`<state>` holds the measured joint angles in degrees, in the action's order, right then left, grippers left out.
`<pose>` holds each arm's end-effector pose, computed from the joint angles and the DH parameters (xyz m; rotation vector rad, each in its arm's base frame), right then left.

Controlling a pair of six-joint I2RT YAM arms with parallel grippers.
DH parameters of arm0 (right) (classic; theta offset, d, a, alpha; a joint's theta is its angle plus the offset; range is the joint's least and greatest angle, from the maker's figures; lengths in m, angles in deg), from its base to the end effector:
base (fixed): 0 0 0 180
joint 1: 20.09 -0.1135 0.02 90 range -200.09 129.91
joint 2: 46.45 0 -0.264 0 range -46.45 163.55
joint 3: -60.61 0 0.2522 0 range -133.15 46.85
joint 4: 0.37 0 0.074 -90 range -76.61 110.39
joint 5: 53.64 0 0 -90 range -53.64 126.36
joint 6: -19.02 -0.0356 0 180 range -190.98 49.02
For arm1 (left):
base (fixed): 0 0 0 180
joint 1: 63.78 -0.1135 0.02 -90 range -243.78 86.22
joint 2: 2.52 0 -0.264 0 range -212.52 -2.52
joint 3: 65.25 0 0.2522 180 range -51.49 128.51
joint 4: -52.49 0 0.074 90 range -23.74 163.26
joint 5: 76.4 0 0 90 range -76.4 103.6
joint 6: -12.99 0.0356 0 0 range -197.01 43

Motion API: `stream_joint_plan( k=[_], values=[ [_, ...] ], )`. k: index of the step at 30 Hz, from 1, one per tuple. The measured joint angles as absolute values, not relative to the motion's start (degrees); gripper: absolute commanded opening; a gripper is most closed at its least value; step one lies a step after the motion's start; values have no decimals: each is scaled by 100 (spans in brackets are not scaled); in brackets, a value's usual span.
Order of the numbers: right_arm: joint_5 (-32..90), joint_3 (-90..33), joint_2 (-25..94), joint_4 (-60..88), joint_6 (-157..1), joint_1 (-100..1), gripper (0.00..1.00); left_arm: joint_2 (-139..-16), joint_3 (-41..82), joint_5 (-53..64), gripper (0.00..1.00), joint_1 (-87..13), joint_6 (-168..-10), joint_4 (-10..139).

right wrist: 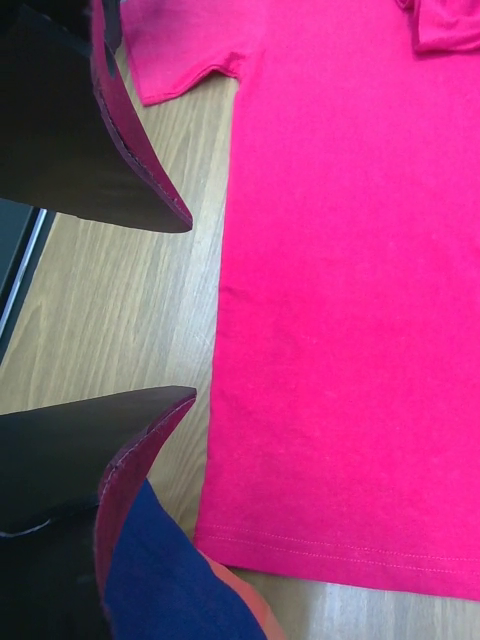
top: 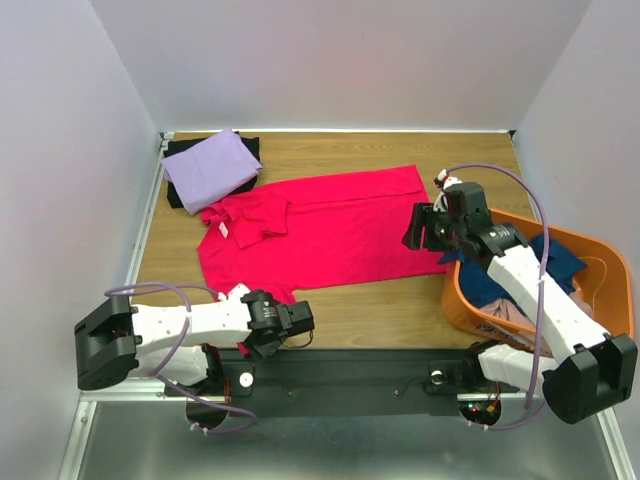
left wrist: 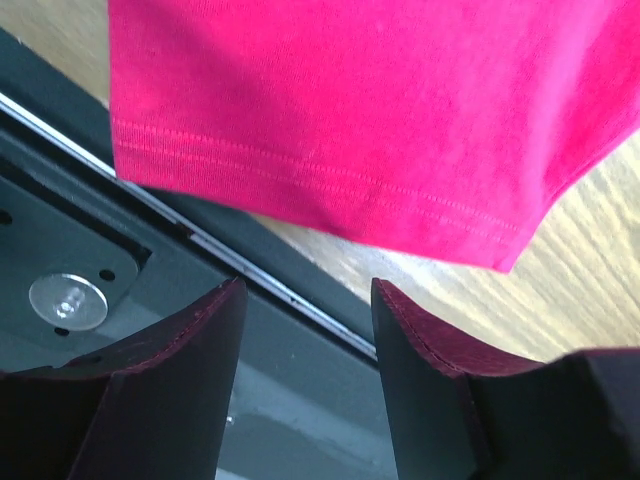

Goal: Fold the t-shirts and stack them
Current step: Fold the tshirt

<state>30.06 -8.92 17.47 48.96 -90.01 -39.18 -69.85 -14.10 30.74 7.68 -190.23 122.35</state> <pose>0.2198 0.0802 0.2997 -0.0571 2.3733 0.4547 0.0633 -0.1559 0.1791 -1.0272 2.6513 -0.1157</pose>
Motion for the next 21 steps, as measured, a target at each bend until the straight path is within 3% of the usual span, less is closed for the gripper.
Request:
stream_joint_plan(
  k=[21],
  values=[
    [3006,-892,2160,4896,-8915,-3918,68,-7482,-1452,3549,61,-6,-19032,11756]
  ],
)
